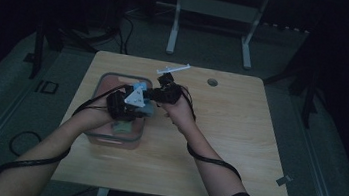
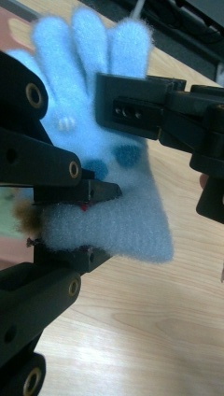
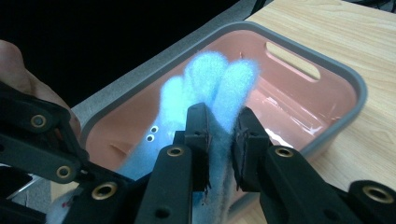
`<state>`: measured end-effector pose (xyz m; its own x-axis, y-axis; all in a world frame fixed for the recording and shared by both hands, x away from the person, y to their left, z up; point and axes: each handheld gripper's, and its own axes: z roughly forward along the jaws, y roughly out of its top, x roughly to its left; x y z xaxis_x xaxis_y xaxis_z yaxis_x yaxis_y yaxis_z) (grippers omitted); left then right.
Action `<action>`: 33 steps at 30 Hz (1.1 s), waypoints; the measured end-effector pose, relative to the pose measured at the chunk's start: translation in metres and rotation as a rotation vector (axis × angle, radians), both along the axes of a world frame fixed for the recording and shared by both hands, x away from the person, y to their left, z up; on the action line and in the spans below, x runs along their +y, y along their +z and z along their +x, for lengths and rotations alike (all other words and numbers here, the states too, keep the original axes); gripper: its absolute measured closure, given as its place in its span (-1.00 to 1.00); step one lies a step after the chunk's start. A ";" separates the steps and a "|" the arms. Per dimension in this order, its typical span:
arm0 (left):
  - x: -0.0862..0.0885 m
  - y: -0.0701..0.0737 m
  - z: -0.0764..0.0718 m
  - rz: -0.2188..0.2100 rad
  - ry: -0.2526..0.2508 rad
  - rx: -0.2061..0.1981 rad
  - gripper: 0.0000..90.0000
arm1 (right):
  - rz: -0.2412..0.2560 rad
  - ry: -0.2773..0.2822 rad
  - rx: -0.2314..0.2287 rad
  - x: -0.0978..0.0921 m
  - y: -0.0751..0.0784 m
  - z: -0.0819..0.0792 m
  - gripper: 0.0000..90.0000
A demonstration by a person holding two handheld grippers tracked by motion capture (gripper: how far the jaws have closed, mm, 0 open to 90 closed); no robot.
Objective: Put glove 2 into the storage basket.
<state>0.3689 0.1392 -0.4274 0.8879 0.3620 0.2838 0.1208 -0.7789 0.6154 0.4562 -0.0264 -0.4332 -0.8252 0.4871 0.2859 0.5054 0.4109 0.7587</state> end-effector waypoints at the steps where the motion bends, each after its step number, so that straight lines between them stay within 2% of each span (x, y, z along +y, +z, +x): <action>1: 0.002 -0.001 0.000 0.002 -0.001 0.005 0.69 | 0.002 -0.002 0.008 0.002 -0.001 0.000 0.74; 14: 0.031 -0.015 0.000 0.016 0.036 0.031 0.69 | -0.006 0.016 0.032 0.036 -0.017 0.004 0.74; 20: 0.040 -0.025 0.001 0.016 0.049 0.042 0.69 | -0.008 0.017 0.059 0.046 -0.026 0.006 0.74; 23: 0.044 -0.030 0.002 0.007 0.057 0.053 0.69 | -0.022 0.017 0.059 0.050 -0.030 0.007 0.74; 30: 0.053 -0.043 0.005 0.024 0.061 0.085 0.69 | -0.058 0.019 0.055 0.063 -0.041 0.007 0.73; 33: 0.054 -0.049 0.006 0.026 0.066 0.087 0.69 | -0.077 0.020 0.055 0.067 -0.046 0.008 0.73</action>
<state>0.3750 0.1932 -0.4765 0.8841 0.4138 0.2173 0.2240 -0.7833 0.5799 0.4641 0.0410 -0.4792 -0.8193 0.4927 0.2932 0.5363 0.4774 0.6961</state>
